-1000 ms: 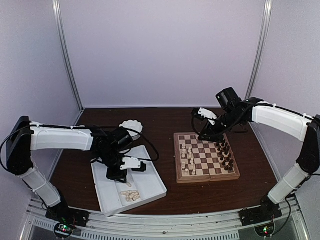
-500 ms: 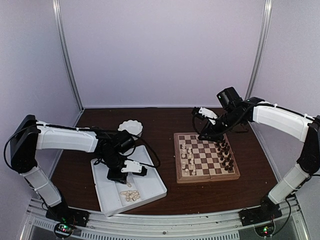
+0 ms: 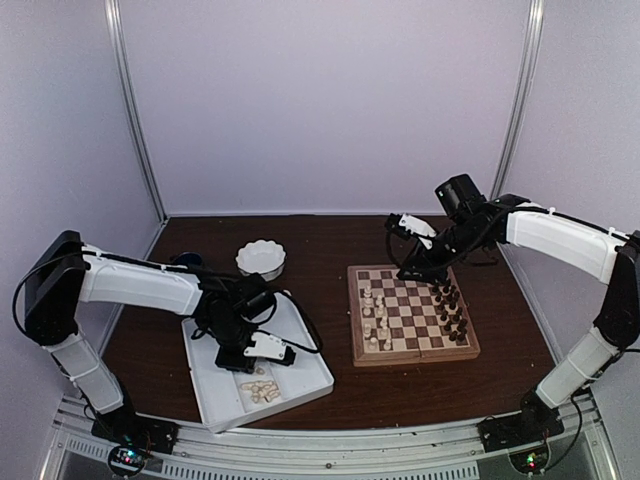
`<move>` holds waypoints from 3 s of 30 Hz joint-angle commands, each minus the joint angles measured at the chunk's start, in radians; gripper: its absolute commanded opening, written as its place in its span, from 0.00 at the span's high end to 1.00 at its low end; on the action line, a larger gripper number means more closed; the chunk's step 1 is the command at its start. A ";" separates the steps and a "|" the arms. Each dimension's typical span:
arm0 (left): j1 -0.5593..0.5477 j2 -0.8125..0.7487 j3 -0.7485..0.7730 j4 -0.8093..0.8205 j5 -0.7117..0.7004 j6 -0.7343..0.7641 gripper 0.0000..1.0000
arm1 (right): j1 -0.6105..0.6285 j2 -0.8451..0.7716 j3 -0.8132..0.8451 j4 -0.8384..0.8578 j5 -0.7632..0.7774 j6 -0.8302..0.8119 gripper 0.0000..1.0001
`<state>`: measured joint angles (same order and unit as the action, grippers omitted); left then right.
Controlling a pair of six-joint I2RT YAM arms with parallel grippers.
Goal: Set up the chess pieces on the board
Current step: Pick up the bishop from the storage box, then pass from the left arm to the right
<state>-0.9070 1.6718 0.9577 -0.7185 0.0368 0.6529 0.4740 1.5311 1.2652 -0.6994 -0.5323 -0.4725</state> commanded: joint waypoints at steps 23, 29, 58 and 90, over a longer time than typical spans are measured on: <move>0.022 -0.264 0.139 0.510 0.378 -0.511 0.87 | 0.068 0.064 0.397 -0.243 -0.247 0.053 0.54; 0.027 -0.140 0.250 0.568 0.464 -0.599 0.87 | 0.151 0.125 0.507 -0.290 -0.326 0.053 0.53; 0.079 -0.234 0.076 0.824 0.602 -0.760 0.85 | 0.339 0.283 0.643 -0.323 -0.222 0.066 0.65; 0.080 -0.201 0.110 0.772 0.610 -0.771 0.82 | 0.344 0.290 0.634 -0.292 -0.244 0.109 0.83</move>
<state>-0.8280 1.4765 1.0416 0.0322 0.6331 -0.1158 0.8124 1.8133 1.8801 -1.0122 -0.7666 -0.3695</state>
